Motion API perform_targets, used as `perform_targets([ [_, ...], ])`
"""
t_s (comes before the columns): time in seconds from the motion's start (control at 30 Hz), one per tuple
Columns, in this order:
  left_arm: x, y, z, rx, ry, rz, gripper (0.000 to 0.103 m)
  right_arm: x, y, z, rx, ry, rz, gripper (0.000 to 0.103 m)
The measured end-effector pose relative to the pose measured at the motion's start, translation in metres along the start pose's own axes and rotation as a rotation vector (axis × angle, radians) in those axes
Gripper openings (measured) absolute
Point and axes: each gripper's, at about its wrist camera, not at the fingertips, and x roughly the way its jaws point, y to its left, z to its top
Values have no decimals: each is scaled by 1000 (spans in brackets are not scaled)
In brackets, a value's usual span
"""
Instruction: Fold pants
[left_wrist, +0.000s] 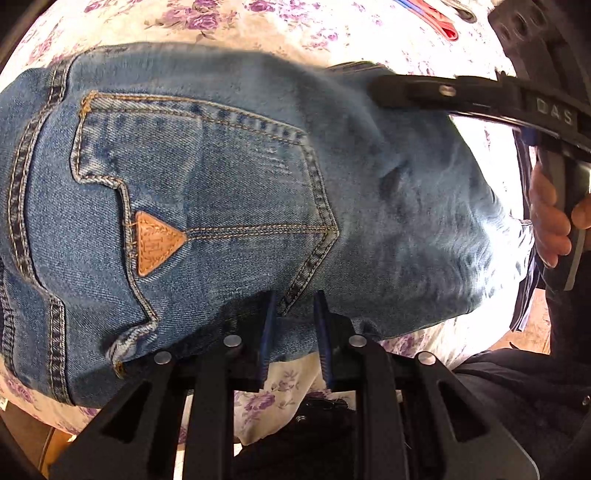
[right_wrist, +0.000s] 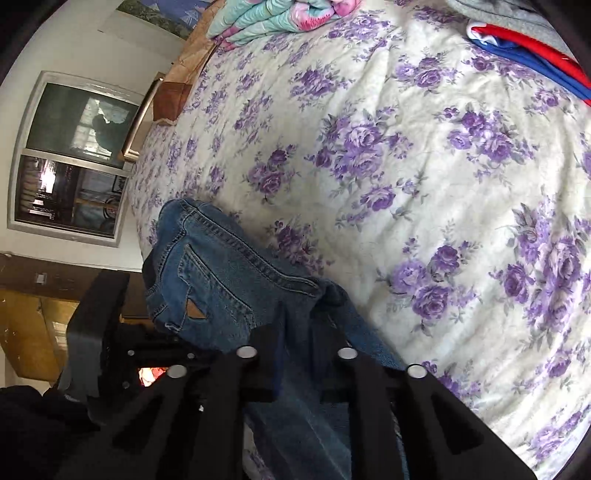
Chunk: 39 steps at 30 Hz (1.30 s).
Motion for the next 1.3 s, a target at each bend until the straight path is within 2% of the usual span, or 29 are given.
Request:
perform_targets([
  [0.03,0,2,1,-3,1,-6,20,-1,-1,0,7,-9,-3,9],
  [0.1,-1,6,3,-3,6,-10,20,1,6,1,-19,-32,-88,8],
  [0.2,-3,7,3,6,9,2,20,20,22,7,-131,-22,-332,7],
  [0.27,-4,7,3,12,8,13,20,38,18,7,-157,10,-413,9],
  [0.37,-5,10,2,14,0,15,20,39,16,7,-172,-7,-413,10],
  [0.43,-8,13,2,10,1,6,20,30,14,6,-138,-4,-381,14],
  [0.47,-10,12,3,13,2,9,20,20,12,6,-100,-6,-375,24],
  [0.5,-13,12,3,19,-2,17,20,7,13,5,-71,-27,-389,39],
  [0.6,-32,-2,3,62,-48,50,20,-57,26,-11,-70,-189,-405,46],
  [0.67,-49,-15,8,101,-87,9,20,-95,33,-32,-62,-289,-433,47],
  [0.73,-58,-32,18,148,-112,-29,20,-116,38,-61,-48,-324,-425,47],
  [0.77,-57,-43,25,176,-114,-27,20,-122,36,-79,-42,-315,-414,46],
  [0.8,-52,-53,33,199,-107,-18,20,-121,36,-97,-39,-295,-403,32],
  [0.87,-35,-71,51,241,-87,-9,20,-110,34,-133,-22,-242,-404,11],
  [0.97,-2,-88,81,243,-43,9,20,-77,29,-177,14,-175,-419,13],
  [1.03,17,-87,92,227,-6,37,20,-67,23,-192,46,-183,-433,13],
  [1.1,21,-84,98,227,7,44,20,-58,17,-199,64,-203,-446,13],
  [1.2,21,-83,96,232,9,55,21,-26,-10,-203,166,-112,-450,13],
  [1.3,26,-91,101,220,4,64,21,-20,-12,-205,166,-140,-459,11],
])
